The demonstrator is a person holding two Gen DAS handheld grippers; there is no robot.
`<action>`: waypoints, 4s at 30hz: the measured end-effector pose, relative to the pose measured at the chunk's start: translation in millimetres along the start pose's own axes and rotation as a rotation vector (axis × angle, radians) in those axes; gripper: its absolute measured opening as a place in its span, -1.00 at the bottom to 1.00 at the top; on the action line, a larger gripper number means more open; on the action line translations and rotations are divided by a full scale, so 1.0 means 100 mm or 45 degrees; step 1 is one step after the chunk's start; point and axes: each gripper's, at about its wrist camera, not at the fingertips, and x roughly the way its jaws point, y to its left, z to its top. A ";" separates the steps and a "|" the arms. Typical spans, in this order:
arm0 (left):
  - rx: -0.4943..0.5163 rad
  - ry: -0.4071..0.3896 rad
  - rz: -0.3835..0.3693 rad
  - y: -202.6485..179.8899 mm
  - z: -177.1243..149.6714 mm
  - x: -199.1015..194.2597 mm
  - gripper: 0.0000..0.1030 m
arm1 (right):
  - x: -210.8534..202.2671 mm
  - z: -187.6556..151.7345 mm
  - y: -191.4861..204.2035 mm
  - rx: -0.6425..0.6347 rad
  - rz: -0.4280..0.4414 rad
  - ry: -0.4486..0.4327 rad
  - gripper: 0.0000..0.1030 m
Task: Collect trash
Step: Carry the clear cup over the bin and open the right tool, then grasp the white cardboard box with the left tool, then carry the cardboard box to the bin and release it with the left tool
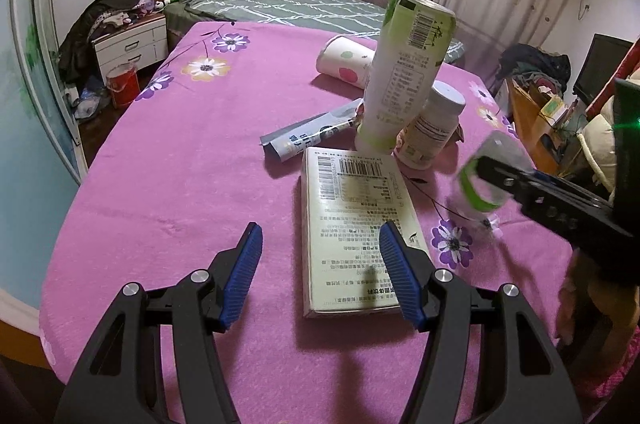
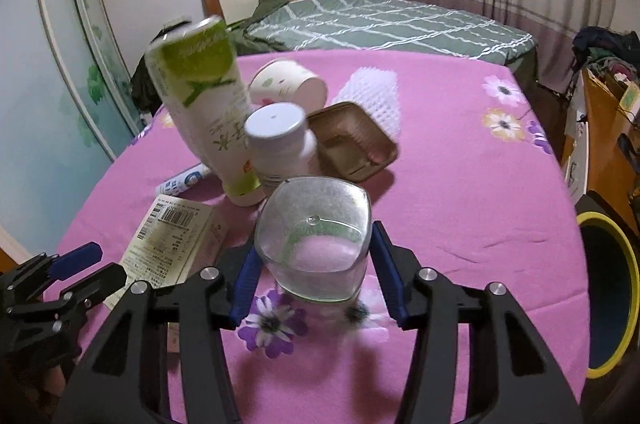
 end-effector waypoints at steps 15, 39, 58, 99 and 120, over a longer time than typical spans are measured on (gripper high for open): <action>0.026 -0.003 -0.011 -0.11 -0.01 0.02 0.18 | -0.62 -0.25 -1.82 0.406 -0.447 -0.108 -0.03; 0.055 0.039 -0.029 -0.31 0.02 0.16 0.63 | -0.58 -0.49 -2.59 0.574 -0.597 -0.052 0.13; 0.094 0.193 0.065 -0.37 0.18 0.71 0.51 | -0.53 -0.46 -2.44 0.535 -0.538 -0.047 0.14; 0.835 0.285 -0.607 -4.34 0.12 1.13 0.43 | -1.63 -1.27 -3.23 0.695 -0.736 -0.133 0.14; 0.426 -0.095 -0.450 -2.17 0.45 -0.06 0.82 | -1.25 -0.84 -2.38 0.461 -0.527 -0.124 0.18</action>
